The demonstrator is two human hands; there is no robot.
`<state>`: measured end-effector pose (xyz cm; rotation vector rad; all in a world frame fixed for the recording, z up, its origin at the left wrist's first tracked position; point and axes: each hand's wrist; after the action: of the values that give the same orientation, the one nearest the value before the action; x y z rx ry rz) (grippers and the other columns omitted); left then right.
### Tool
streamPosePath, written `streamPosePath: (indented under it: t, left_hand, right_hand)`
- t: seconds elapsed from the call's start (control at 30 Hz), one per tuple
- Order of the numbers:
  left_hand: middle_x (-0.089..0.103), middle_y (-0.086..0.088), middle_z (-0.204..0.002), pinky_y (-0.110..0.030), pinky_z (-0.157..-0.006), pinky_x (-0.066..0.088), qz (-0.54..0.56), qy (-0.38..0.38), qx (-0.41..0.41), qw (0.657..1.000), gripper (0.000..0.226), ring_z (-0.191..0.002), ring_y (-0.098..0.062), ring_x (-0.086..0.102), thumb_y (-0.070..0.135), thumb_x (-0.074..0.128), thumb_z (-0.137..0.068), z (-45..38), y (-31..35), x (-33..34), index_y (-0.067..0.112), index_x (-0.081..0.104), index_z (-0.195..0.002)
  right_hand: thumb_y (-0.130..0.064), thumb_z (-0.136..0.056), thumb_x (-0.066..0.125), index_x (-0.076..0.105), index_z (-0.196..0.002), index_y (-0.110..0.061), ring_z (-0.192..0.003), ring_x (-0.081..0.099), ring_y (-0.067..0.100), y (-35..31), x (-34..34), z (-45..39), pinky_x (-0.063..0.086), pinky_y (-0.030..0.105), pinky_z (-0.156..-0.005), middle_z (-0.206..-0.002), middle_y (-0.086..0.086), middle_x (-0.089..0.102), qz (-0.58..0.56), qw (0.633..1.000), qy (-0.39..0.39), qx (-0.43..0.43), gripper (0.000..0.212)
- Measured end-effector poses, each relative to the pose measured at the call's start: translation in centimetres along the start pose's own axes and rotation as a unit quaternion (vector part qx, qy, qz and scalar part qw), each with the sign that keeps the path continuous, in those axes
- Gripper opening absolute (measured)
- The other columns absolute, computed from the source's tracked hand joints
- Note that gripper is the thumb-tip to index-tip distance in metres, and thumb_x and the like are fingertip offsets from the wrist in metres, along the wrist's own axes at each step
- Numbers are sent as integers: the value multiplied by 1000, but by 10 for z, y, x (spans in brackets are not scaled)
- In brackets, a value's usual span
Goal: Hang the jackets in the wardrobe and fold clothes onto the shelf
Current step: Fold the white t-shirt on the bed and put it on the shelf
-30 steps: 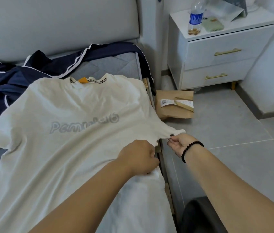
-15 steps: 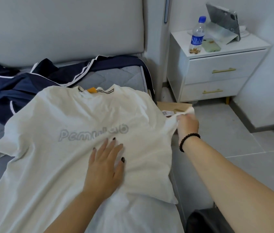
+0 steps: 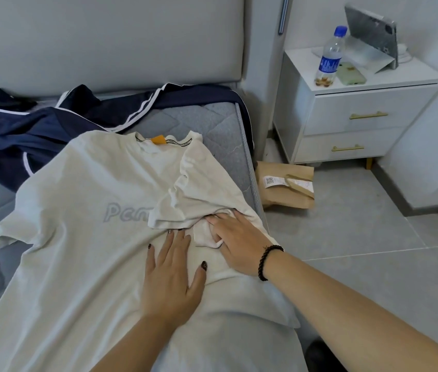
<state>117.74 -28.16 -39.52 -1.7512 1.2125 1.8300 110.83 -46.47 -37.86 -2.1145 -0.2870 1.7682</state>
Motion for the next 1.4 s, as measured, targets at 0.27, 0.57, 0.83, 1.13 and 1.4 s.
streamPosePath:
  t: [0.27,0.57,0.83,1.13,1.4]
  left_hand:
    - [49,-9,-118,-39,-99,38,216,209,-108,948,34,-113,-29,49,22,54,-91,-103,8,-37,2,51,-119]
    - [54,-13,-120,-40,-88,49,30,-269,-244,931,66,-103,-31,57,38,72,-84,-255,50,-60,4,46,-133]
    - [53,1,-93,-25,-63,40,288,-161,-58,942,10,-79,-20,50,28,63,-94,-306,88,-34,27,64,-103]
    - [57,-5,-130,-30,-95,46,301,-74,-15,951,61,-120,-26,58,19,63,-95,-301,77,-27,22,36,-149]
    - [3,-5,-164,-28,-118,8,57,-105,106,987,71,-150,-17,6,33,51,-99,-170,37,-8,18,12,-156]
  right_hand:
    - [-7,-82,35,55,-90,-8,-132,42,18,-12,14,24,17,44,-118,-124,4,60,-68,994,70,37,22]
    - [-8,-81,43,62,-95,-12,-138,38,21,-12,29,30,40,45,-107,-134,4,57,-75,973,210,64,25]
    - [-3,-89,54,72,-107,-13,-127,51,30,3,21,29,49,52,-94,-131,14,57,-44,919,366,141,27]
    - [8,-74,67,74,-99,-11,-110,62,28,7,22,37,55,39,-87,-113,10,66,-23,916,361,175,32]
    - [-7,-81,64,58,-131,-12,-127,48,41,-18,30,50,52,52,-90,-140,24,45,-30,928,236,286,50]
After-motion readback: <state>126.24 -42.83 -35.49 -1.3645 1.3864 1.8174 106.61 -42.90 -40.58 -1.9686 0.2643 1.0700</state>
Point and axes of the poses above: each hand's wrist, its own z-axis away from the middle knuckle, its own x-axis out of the palm, y = z × x
